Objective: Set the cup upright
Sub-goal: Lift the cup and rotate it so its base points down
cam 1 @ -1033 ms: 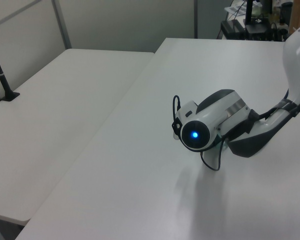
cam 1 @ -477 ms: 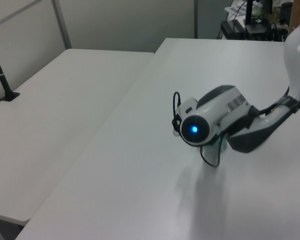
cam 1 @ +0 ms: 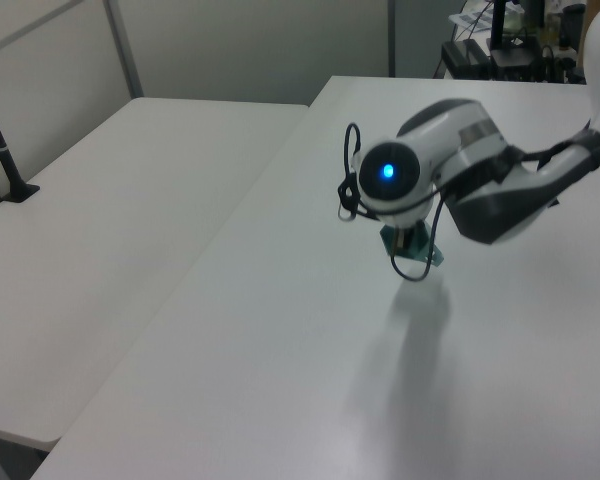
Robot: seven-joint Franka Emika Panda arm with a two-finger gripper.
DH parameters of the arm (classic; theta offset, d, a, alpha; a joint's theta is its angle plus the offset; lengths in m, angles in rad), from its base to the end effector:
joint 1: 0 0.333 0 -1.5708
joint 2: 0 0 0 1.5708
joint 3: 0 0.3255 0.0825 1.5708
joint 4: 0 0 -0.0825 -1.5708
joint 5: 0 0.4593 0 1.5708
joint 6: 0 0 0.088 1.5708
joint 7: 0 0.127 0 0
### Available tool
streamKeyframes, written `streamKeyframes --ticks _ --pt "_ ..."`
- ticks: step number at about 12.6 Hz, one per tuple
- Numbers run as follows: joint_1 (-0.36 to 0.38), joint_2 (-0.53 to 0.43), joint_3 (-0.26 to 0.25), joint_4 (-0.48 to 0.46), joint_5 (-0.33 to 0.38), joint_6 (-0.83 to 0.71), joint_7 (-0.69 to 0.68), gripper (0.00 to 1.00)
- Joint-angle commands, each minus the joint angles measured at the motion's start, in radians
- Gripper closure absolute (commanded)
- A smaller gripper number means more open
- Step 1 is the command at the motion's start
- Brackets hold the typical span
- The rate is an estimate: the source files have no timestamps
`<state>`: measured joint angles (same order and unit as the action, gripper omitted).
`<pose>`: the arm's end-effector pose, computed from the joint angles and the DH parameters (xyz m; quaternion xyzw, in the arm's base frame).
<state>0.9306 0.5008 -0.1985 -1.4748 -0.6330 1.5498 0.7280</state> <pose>0.5753 0.4404 0.3579 0.9134 0.0615 0.0891 0.3924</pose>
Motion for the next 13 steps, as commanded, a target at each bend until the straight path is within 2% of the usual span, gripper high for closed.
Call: streamKeyframes --ticks 1,3,6,8,11,13 --pt "-0.097 -0.086 0.004 0.001 0.093 0.026 -0.082 1.0" --pt "-0.195 -0.158 0.002 -0.039 0.226 0.105 -0.149 1.0" --pt "-0.341 -0.284 0.004 -0.178 0.457 0.297 -0.26 1.0" --pt "-0.404 -0.352 0.004 -0.264 0.563 0.384 -0.32 1.0" --pt "-0.511 -0.462 0.004 -0.401 0.659 0.458 -0.418 1.0" --pt "-0.567 -0.502 0.004 -0.475 0.68 0.518 -0.453 1.0"
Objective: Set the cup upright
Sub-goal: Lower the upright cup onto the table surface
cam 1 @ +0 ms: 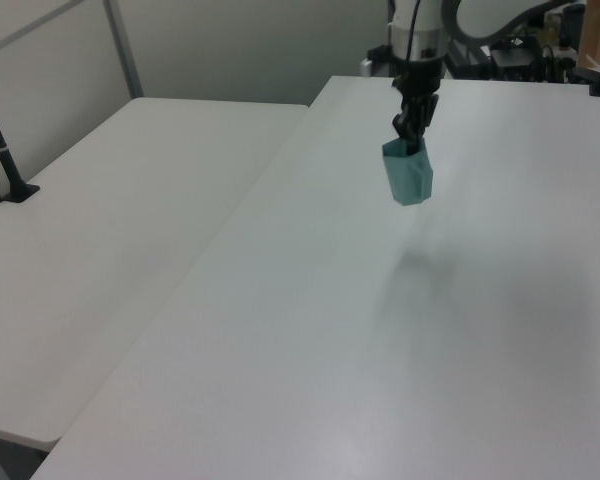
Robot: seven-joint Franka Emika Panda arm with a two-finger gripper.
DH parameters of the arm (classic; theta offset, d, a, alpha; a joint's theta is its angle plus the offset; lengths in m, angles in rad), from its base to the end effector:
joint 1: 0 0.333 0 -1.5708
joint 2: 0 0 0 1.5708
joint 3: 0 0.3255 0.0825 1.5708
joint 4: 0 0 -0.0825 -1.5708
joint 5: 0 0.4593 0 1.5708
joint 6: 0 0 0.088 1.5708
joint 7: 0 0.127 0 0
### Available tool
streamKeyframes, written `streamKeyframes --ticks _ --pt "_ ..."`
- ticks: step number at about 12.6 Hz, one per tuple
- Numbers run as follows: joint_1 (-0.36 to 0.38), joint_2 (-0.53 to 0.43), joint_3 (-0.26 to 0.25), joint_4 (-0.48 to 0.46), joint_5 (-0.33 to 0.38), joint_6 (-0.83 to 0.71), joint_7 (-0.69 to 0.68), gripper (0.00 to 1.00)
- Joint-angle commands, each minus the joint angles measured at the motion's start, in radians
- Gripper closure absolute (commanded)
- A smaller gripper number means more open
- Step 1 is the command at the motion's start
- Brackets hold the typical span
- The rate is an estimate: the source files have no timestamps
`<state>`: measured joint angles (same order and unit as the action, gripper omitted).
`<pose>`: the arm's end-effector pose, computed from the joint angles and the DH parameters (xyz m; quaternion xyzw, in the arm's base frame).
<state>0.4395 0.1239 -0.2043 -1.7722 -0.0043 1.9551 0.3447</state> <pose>0.6591 0.1618 0.4573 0.9980 -0.0528 0.0336 0.0051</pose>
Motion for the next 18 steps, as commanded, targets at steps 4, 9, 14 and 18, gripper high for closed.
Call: streamKeyframes --ticks 4,9,14,18 --pt "-0.157 -0.101 0.009 -0.283 0.064 0.315 -0.082 1.0" --pt "-0.159 -0.029 0.009 -0.297 0.064 0.37 -0.075 1.0" --pt "-0.153 -0.018 0.012 -0.296 0.064 0.372 -0.069 1.0" --pt "-0.15 -0.017 0.017 -0.296 0.064 0.352 -0.067 0.78"
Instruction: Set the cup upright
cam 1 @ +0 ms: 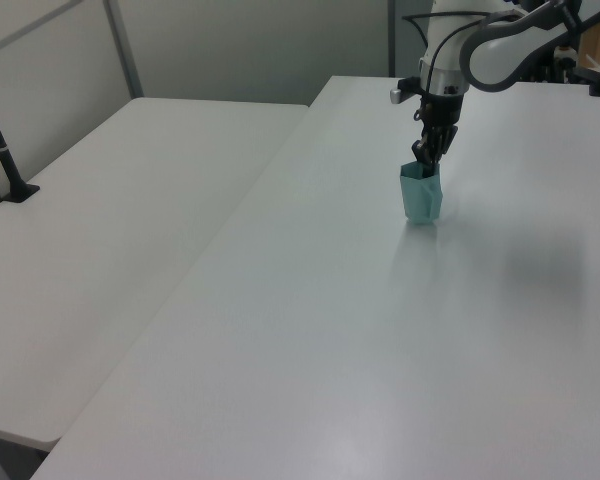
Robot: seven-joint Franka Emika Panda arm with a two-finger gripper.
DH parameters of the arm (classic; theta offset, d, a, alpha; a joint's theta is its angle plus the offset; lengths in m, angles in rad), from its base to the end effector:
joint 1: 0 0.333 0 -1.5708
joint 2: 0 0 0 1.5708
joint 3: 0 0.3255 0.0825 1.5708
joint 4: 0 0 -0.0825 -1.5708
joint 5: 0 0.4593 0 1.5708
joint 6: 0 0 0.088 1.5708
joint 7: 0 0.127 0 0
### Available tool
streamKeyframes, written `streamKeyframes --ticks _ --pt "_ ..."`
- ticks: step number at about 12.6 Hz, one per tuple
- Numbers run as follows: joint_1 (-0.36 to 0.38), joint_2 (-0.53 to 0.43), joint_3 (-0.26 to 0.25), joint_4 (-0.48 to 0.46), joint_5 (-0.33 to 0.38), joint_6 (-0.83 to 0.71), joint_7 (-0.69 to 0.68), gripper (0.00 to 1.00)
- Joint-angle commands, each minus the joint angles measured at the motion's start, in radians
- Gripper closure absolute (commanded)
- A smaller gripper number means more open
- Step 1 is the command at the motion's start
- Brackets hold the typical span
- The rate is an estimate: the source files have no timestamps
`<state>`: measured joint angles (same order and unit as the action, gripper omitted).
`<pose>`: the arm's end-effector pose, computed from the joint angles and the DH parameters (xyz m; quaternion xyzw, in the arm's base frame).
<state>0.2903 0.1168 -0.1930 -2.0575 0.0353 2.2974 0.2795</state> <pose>0.6445 0.0652 0.3401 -0.9930 0.1003 -0.0611 0.0145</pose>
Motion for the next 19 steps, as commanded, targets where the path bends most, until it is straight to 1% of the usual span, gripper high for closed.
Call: streamKeyframes --ticks 1,2,3,4,6,8,10,11,13,14,15,16,17,18,19 --pt "0.0 -0.009 0.006 -0.01 0.025 -0.001 -0.003 0.58" --pt "0.001 -0.011 0.006 -0.01 0.025 -0.01 -0.003 0.49" --pt "0.001 -0.012 0.007 -0.01 0.025 -0.018 -0.014 0.28" --pt "0.013 -0.014 0.007 -0.009 0.023 -0.032 -0.019 0.0" --pt "0.015 -0.025 0.007 0.0 0.021 -0.05 -0.019 0.0" --pt "0.015 -0.038 0.007 0.029 0.022 -0.081 -0.008 0.0" --pt "0.017 -0.057 0.009 0.094 0.021 -0.209 -0.02 0.0" --pt "0.017 -0.074 0.018 0.129 0.021 -0.26 -0.019 0.0" --pt "0.015 -0.118 0.018 0.163 0.023 -0.269 -0.011 0.0" --pt "0.013 -0.168 0.018 0.166 0.017 -0.323 -0.026 0.0" --pt "0.012 -0.207 0.017 0.171 0.003 -0.395 -0.089 0.0" --pt "0.003 -0.245 0.017 0.177 0.003 -0.447 -0.182 0.0" --pt "-0.005 -0.259 0.017 0.203 0.0 -0.519 -0.23 0.0" --pt "-0.041 -0.267 0.018 0.233 -0.026 -0.589 -0.256 0.0" --pt "-0.08 -0.269 0.017 0.262 -0.034 -0.631 -0.329 0.0"
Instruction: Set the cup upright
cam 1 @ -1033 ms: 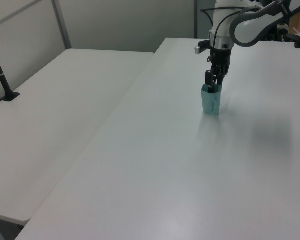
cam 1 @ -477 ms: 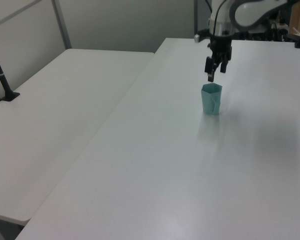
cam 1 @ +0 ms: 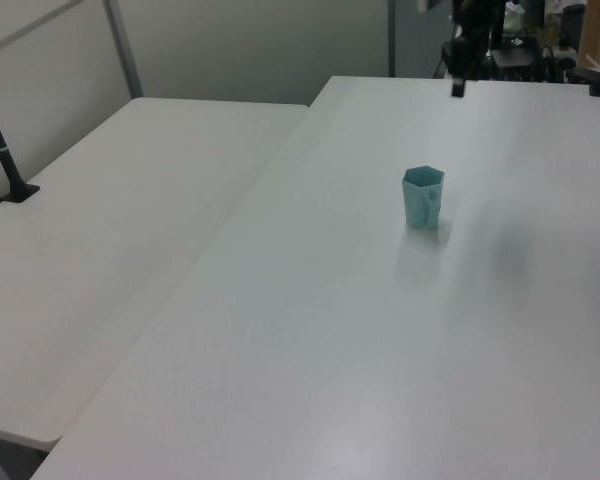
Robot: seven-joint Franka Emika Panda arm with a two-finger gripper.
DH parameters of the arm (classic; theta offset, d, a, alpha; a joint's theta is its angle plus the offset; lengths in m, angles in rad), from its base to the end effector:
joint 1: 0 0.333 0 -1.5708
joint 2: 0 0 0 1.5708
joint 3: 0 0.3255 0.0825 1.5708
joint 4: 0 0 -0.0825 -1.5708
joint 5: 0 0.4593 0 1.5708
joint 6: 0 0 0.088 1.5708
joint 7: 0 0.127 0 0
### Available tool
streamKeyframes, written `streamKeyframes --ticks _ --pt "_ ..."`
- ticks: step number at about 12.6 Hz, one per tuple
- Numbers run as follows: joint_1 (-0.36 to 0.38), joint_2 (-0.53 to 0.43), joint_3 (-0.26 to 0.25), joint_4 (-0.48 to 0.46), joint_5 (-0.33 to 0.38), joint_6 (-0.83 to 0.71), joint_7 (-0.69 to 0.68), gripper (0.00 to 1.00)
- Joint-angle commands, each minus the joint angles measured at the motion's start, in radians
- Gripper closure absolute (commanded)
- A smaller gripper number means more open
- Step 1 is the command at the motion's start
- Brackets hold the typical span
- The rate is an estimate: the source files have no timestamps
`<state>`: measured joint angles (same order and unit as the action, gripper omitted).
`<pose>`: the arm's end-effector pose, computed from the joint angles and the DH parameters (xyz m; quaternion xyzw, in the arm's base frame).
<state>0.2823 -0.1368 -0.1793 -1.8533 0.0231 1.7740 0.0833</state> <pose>0.5964 0.0596 0.5586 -0.9993 -0.0083 -0.0253 0.0260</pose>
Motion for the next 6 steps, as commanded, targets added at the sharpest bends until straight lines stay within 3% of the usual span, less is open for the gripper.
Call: streamKeyframes --ticks 1,6 --pt "-0.095 -0.015 0.003 0.077 -0.025 -0.114 -0.161 0.0" --pt "-0.144 0.0 0.003 0.138 -0.023 -0.136 -0.166 0.0"
